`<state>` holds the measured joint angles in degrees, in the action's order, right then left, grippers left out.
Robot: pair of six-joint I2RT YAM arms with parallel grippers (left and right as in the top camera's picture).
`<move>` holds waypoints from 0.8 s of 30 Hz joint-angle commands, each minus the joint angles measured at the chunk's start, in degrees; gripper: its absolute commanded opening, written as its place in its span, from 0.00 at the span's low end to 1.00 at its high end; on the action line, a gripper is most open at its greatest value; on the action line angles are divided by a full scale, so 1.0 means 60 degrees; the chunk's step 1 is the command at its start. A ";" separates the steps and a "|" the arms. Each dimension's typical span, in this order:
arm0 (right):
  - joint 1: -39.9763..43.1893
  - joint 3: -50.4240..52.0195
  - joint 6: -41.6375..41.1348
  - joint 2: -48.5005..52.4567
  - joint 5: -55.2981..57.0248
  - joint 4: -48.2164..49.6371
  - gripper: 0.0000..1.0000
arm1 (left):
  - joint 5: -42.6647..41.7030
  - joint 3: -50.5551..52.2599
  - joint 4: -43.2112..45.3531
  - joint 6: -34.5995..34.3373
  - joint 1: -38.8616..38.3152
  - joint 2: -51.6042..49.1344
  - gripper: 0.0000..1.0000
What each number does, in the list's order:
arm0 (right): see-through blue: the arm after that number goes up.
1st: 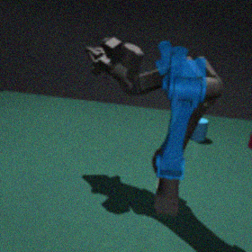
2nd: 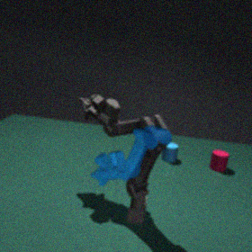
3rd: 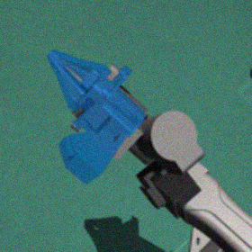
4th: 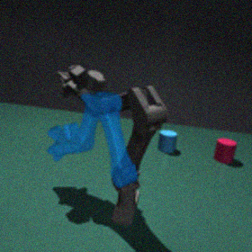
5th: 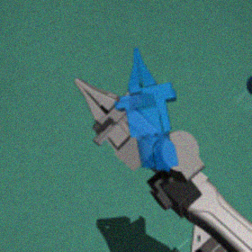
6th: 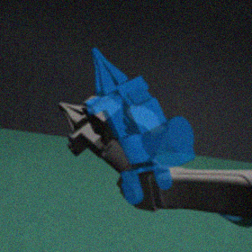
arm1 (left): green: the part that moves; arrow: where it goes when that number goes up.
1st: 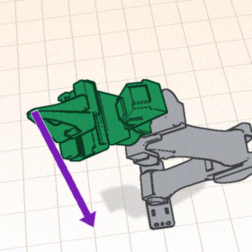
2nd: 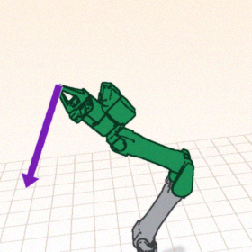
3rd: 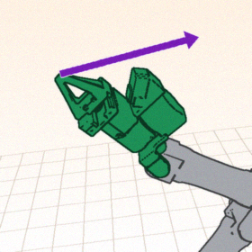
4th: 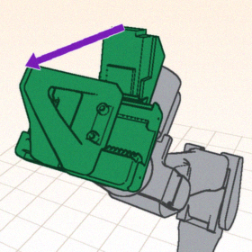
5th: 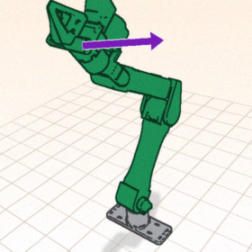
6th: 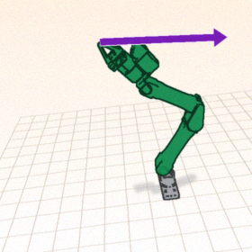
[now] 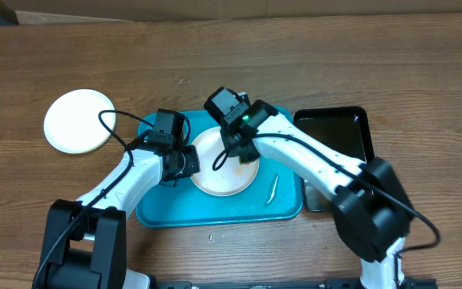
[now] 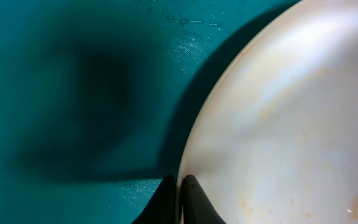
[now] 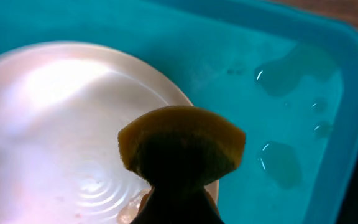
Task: Clean dirty plates on tray and stack at the side
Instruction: 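Scrub the held white plate with the sponge in the right gripper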
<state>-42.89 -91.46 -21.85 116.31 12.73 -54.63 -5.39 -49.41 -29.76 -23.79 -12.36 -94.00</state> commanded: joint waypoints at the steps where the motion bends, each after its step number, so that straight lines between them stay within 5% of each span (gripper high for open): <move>1: -0.0047 0.0055 -0.0273 0.0488 0.0200 0.0058 0.04 | -0.0142 -0.0007 0.0004 0.0080 -0.0007 -0.0004 0.08; 5: -0.0047 0.0073 -0.0670 0.0871 0.0197 0.0066 0.05 | -0.0142 -0.0007 0.0004 0.0084 -0.0007 -0.0004 0.08; 9: -0.0047 0.0073 -0.0688 0.0973 0.0117 0.0040 0.18 | -0.0138 -0.0007 0.0000 0.0084 -0.0007 -0.0004 0.08; 18: -0.0047 -0.0211 -0.0681 0.0969 0.0040 -0.0364 0.04 | -0.0182 -0.0007 0.0000 0.0091 -0.0007 -0.0004 0.11; 24: -0.0029 0.0277 -0.0911 0.1038 -0.0069 -0.0229 0.04 | -0.0182 -0.0007 0.0004 0.0109 -0.0007 -0.0004 0.10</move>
<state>-42.89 -91.31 -25.67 121.78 12.40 -57.10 -6.22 -49.41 -29.74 -23.79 -12.36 -94.00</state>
